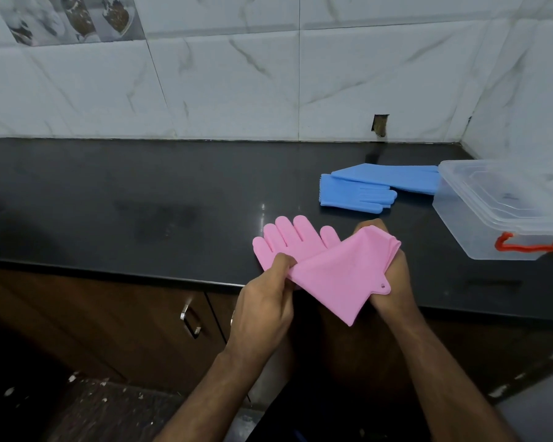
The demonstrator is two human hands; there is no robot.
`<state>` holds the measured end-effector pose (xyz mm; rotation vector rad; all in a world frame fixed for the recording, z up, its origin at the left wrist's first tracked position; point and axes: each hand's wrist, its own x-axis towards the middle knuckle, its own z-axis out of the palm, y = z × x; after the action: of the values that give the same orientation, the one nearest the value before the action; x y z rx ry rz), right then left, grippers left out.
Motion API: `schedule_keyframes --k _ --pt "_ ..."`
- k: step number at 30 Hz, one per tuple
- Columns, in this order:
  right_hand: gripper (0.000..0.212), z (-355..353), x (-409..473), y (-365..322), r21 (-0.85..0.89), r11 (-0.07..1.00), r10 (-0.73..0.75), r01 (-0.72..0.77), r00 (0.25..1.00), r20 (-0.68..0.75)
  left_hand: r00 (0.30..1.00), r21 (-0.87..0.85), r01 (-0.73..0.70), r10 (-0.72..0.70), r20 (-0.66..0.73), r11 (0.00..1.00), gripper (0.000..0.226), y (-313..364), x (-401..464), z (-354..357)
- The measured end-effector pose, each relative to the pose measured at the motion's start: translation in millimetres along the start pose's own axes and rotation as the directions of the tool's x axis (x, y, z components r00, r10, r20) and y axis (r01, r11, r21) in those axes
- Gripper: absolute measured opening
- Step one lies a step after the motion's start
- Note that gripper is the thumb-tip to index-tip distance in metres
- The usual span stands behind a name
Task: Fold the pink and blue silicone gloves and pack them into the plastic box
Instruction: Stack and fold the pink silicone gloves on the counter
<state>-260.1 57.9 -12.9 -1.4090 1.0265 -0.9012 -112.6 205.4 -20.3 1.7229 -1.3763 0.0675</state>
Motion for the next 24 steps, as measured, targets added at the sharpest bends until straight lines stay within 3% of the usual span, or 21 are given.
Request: schedule_keyframes --k 1,2,5,10,16,20,24 --pt "0.017 1.3 2.8 -1.6 0.016 0.996 0.088 -0.089 0.996 0.02 1.0 -0.017 0.018 -0.018 -0.003 1.0 0.017 0.1 1.2 0.1" --pt "0.022 3.7 3.9 -5.6 0.071 0.989 0.128 -0.13 0.991 0.029 1.0 -0.034 0.028 -0.029 -0.013 0.999 0.016 -2.0 2.0 1.6" --pt "0.028 3.5 7.5 -3.7 0.102 0.99 0.096 -0.099 0.995 0.03 0.998 -0.104 0.059 -0.062 -0.032 0.993 0.014 -3.8 2.0 3.3" --pt "0.02 2.3 11.3 -1.5 -0.12 0.986 -0.112 0.118 0.992 0.054 0.986 -0.219 0.161 -0.165 0.0 0.962 0.02 -8.2 11.6 0.8" --pt "0.021 13.4 25.0 -9.5 -0.3 0.952 -0.059 0.059 0.998 0.009 0.932 -0.179 0.361 -0.347 0.103 0.915 0.045 -21.2 36.4 1.7" --pt "0.019 23.0 34.6 -17.0 -0.357 0.934 -0.008 0.02 0.999 0.036 0.819 -0.3 0.571 -0.503 0.277 0.764 0.043 -28.0 55.2 -1.7" --pt "0.022 28.7 45.9 -17.2 -0.382 0.922 0.072 -0.057 0.997 0.024 0.72 -0.408 0.694 -0.551 0.422 0.594 0.027 -33.8 62.5 -5.3"
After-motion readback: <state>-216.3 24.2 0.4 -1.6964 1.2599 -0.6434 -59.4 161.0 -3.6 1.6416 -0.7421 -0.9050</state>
